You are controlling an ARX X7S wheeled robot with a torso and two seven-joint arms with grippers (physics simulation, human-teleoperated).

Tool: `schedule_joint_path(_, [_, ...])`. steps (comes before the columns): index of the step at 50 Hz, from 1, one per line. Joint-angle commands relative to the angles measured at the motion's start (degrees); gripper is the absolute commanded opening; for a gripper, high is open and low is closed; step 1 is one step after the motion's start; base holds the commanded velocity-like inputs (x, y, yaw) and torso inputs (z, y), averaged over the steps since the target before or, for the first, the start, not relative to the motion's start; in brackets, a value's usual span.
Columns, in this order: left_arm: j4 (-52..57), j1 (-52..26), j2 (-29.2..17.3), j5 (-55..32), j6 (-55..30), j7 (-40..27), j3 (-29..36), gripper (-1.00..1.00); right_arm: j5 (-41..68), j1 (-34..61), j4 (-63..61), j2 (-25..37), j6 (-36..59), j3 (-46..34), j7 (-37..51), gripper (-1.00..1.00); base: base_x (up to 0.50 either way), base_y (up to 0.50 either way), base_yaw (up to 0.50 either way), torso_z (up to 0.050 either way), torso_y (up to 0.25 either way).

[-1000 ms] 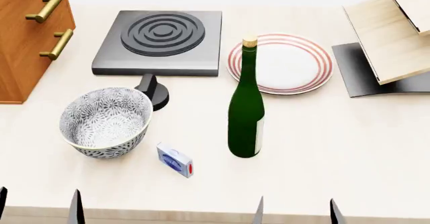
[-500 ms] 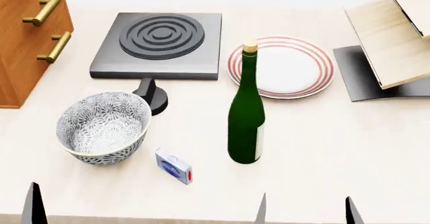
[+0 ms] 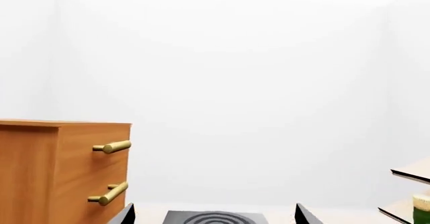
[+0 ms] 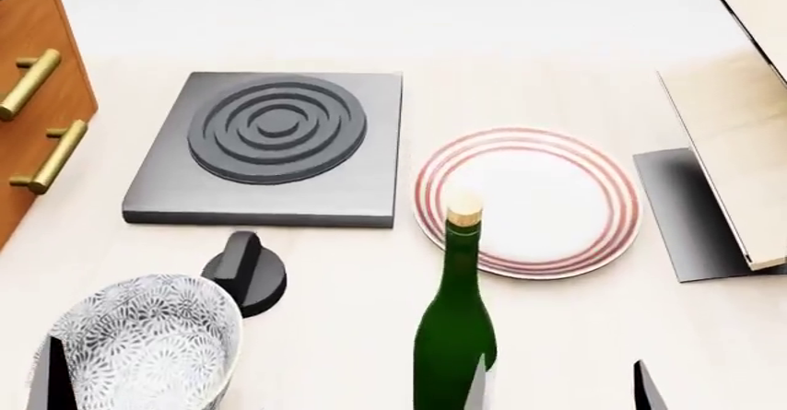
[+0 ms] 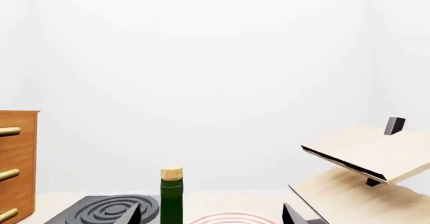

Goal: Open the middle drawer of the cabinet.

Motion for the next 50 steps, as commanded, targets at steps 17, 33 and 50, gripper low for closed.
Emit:
schedule_joint_path(17, [-0.86,-0.86,-0.99,-0.64,-0.75,-1.71,1.41,1.0,-1.79,0.74,0.44,1.42,0.8,-1.62,2.21,1.0,0.22,0.45,0.0,0.0,0.0])
schedule_joint_path(33, [-0.67,-0.16,-1.77,-0.09,-0.35,-2.25,2.9,1.0,-2.32,0.08,0.1,2.3,0.09,-2.95,2.8,1.0,0.15,0.5,0.0,0.0,0.0])
schedule_joint_path(50, [-1.12,-0.53,-2.49,-0.03,-0.36,-2.94,3.63,1.0,-0.2,0.32,0.43,2.91,-0.5,-3.16,2.95,1.0,0.42,0.2,0.0,0.0,0.001])
